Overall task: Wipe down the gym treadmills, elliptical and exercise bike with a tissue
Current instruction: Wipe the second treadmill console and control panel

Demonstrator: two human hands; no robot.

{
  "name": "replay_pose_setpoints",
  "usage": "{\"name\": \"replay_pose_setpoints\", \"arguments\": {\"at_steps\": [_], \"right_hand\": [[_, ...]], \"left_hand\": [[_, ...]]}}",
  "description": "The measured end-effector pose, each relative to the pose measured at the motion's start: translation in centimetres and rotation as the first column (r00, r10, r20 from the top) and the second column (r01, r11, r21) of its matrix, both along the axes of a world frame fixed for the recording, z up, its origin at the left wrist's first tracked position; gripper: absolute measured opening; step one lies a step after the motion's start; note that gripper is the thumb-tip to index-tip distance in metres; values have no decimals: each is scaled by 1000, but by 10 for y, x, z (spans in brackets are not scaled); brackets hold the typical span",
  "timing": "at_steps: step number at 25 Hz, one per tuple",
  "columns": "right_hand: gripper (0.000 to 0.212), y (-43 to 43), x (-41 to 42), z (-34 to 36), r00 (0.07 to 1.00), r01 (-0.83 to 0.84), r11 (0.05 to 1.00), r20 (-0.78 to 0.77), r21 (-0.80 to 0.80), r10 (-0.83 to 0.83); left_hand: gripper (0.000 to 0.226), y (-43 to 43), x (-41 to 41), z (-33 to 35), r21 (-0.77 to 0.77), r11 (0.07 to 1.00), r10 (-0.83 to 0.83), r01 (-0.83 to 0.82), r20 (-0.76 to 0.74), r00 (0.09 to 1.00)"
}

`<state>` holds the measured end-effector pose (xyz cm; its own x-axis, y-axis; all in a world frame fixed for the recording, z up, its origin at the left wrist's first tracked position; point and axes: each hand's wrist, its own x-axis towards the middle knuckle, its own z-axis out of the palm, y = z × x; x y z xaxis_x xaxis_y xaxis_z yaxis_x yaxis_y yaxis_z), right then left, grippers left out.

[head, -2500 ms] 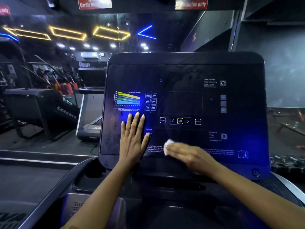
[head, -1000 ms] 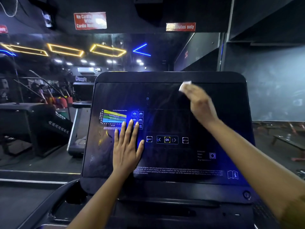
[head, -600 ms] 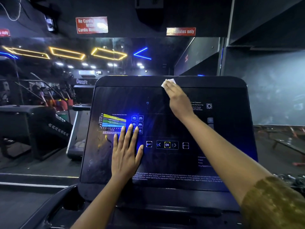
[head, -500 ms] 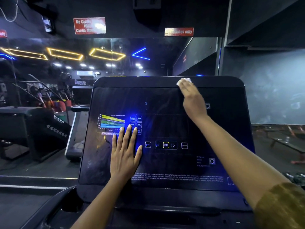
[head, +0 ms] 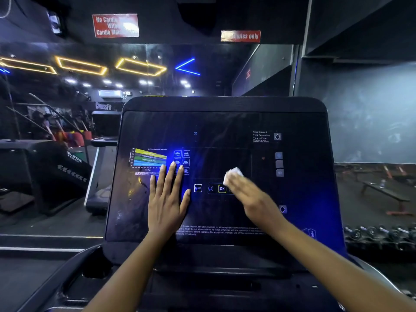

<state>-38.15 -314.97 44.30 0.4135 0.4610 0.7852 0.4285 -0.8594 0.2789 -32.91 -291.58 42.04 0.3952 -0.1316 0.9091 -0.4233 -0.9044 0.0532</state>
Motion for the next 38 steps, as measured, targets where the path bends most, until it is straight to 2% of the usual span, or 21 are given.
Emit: {"name": "replay_pose_setpoints", "arguments": {"at_steps": [3,4,6,8,9,11,13,16,19,21,24,27,30,32,35,38], "right_hand": [[49,-8,-21,-18,997,-80,987,-3,-141,80],[44,-11,-21,-7,995,-101,987,12,-129,103],[42,-16,-6,33,995,-95,993,45,62,93],[43,-26,20,83,998,-6,967,61,254,-10],[38,-27,33,101,996,59,950,52,307,-79],[48,-18,52,113,991,113,937,35,329,-131],[56,-2,50,92,993,102,969,41,227,-114],[62,15,22,33,999,3,999,33,-46,-1],[54,12,-1,9,994,-102,974,1,-203,105],[49,8,6,35,991,-119,976,38,-183,128],[46,6,37,98,994,-5,999,110,51,-1],[48,24,63,123,995,70,989,57,131,-78],[50,44,59,91,999,26,999,35,44,-27],[53,46,39,55,999,-37,993,36,-110,41],[53,32,2,1,995,-89,939,15,-333,100],[43,13,-23,-32,989,-145,894,-47,-425,138]], "left_hand": [[59,-1,0,0,5,1000,2,-2,2,1000],[59,-1,0,0,5,1000,5,-5,4,1000],[59,-1,1,0,6,1000,6,-6,7,1000],[59,-1,1,-1,7,1000,9,-9,7,1000],[59,-1,1,-1,7,1000,11,-11,9,1000],[58,-1,0,0,3,1000,10,-10,14,1000],[58,0,0,0,2,1000,8,-8,15,1000],[58,0,0,0,8,1000,9,-9,23,1000],[58,0,0,0,9,1000,7,-7,33,999],[58,0,0,0,1,1000,4,-4,40,999],[58,-1,0,-1,-6,1000,3,-2,43,999],[58,0,1,-1,-6,1000,8,-8,41,999],[58,0,1,-1,-4,1000,3,-3,41,999],[58,0,1,-1,-8,1000,7,-6,39,999],[58,0,2,-2,3,1000,9,-9,24,1000],[58,0,2,-1,8,1000,11,-11,23,1000]]}}
